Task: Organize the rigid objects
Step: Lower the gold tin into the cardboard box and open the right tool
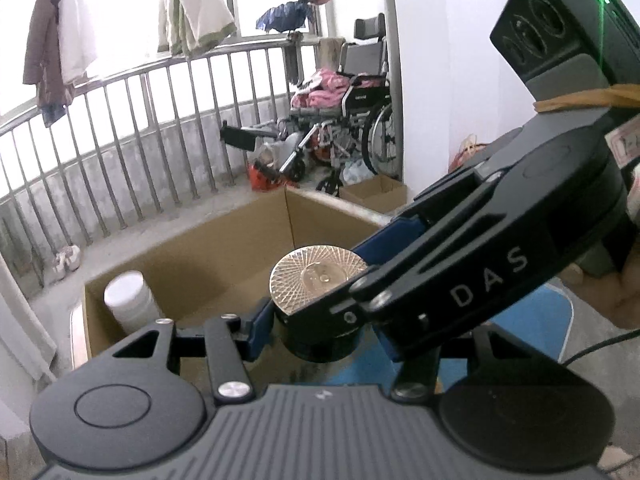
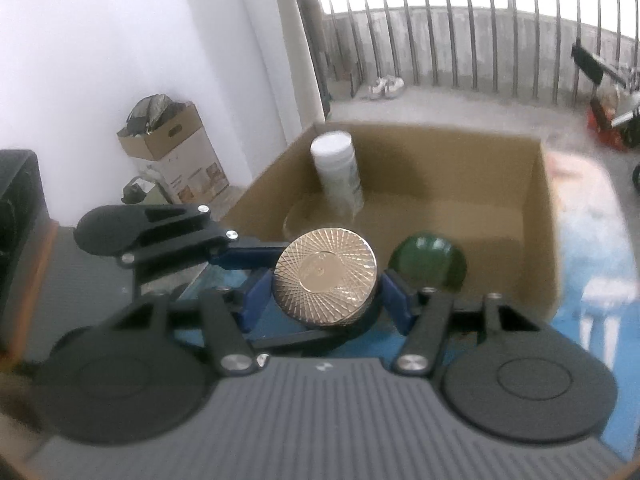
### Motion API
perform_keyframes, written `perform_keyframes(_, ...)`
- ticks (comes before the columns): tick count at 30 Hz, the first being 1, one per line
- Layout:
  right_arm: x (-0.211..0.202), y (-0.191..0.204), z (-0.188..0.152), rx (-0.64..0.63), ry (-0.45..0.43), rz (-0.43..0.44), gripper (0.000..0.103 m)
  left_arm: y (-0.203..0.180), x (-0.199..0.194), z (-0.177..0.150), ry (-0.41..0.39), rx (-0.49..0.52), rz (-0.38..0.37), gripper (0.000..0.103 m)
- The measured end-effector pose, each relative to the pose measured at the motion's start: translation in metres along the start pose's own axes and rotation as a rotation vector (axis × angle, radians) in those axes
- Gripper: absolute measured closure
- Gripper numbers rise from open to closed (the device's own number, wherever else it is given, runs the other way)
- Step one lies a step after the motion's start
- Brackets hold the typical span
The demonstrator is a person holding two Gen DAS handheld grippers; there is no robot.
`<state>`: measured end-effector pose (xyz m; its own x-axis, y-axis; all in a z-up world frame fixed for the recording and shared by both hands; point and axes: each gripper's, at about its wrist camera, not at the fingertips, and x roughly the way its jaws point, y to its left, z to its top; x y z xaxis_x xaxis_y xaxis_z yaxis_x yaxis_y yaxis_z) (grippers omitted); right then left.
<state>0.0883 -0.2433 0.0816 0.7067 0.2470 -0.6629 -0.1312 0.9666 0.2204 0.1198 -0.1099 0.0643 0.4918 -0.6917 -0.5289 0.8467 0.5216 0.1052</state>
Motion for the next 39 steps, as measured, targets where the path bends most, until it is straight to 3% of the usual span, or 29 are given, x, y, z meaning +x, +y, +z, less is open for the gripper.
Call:
perform_keyframes(5,0.003,-0.023,0.039,-0.001,0.015,-0.006,0.044,0.019,0.031,0.036,0.019,-0.007,-0.032,0.048)
perform_keyframes(9,0.025,-0.057,0.074,0.014,0.067,0.005,0.044,0.037,0.075,0.060,0.081,-0.019,-0.053,0.048)
perform_keyframes(17,0.096,-0.135,0.118,0.070,0.193,0.050,0.044,0.068,0.161,0.068,0.196,-0.088,-0.077,0.048)
perform_keyframes(27,0.153,-0.169,0.123,0.031,0.334,0.040,0.045,0.085,0.214,0.057,0.277,-0.124,-0.109,0.050)
perform_keyframes(34,0.165,-0.162,0.127,-0.118,0.361,-0.042,0.048,0.084,0.224,0.056,0.329,-0.120,-0.131,0.049)
perform_keyframes(39,0.163,-0.165,0.126,-0.110,0.349,-0.038,0.048,0.083,0.222,0.058,0.332,-0.125,-0.125,0.047)
